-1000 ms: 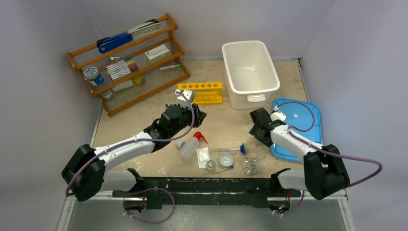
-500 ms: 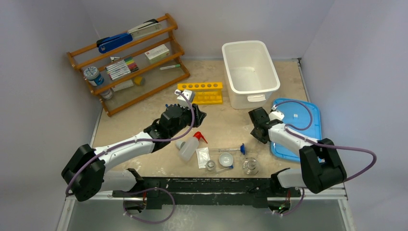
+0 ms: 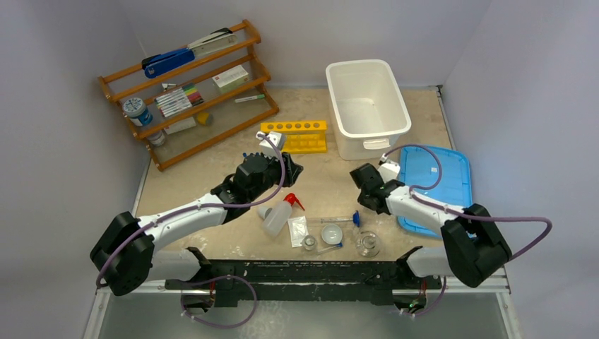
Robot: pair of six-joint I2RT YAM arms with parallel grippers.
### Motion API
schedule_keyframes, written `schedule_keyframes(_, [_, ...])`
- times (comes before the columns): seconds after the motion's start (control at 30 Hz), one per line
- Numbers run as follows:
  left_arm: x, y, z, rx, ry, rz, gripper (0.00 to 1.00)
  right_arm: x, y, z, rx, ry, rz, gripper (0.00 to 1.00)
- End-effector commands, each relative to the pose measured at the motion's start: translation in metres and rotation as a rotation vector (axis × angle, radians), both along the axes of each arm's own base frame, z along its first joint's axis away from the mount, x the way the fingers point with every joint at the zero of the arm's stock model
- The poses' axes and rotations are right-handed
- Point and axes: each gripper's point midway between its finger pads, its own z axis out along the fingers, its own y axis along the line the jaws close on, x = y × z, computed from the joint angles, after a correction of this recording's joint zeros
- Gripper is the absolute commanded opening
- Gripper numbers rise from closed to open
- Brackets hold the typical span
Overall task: Organize the chemistry lab equipment
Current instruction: Pick up the test tube at the center of the board.
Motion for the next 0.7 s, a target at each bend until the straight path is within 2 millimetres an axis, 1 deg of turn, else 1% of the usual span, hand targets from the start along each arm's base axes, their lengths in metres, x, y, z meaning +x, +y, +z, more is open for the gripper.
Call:
schedule_keyframes(0.0, [0.002,-0.011,0.040,-0.108,-0.030,-0.031,0.33,0.007,0.004,0.034,-0.031,-0.104,0.025,0.00])
schedule_keyframes(0.1, [0.003,-0.019,0.045,-0.151,0.018,-0.084,0.34,0.010,0.010,0.057,0.012,-0.191,0.073,0.00])
schedule_keyframes(0.2, [0.005,-0.023,0.053,-0.228,0.066,-0.138,0.34,0.016,0.023,0.089,0.069,-0.315,0.196,0.00])
schedule_keyframes(0.23, [0.003,-0.025,0.059,-0.265,0.072,-0.163,0.35,0.018,0.028,0.106,0.096,-0.380,0.245,0.00])
schedule_keyframes(0.27, [0.002,-0.026,0.063,-0.298,0.075,-0.185,0.35,0.020,0.033,0.120,0.114,-0.432,0.291,0.00])
schedule_keyframes(0.33, [-0.003,-0.031,0.071,-0.343,0.074,-0.226,0.35,0.018,0.045,0.141,0.145,-0.513,0.404,0.00])
schedule_keyframes(0.37, [-0.006,-0.034,0.074,-0.354,0.079,-0.249,0.35,0.015,0.055,0.150,0.168,-0.541,0.478,0.00])
schedule_keyframes(0.43, [-0.012,-0.041,0.081,-0.379,0.089,-0.306,0.36,0.011,0.069,0.166,0.193,-0.592,0.587,0.00])
schedule_keyframes(0.53, [-0.024,-0.049,0.096,-0.435,0.086,-0.390,0.36,0.001,0.095,0.182,0.243,-0.634,0.763,0.00])
schedule_keyframes(0.67, [-0.039,-0.049,0.116,-0.498,0.039,-0.467,0.36,-0.011,0.125,0.202,0.295,-0.676,0.931,0.00])
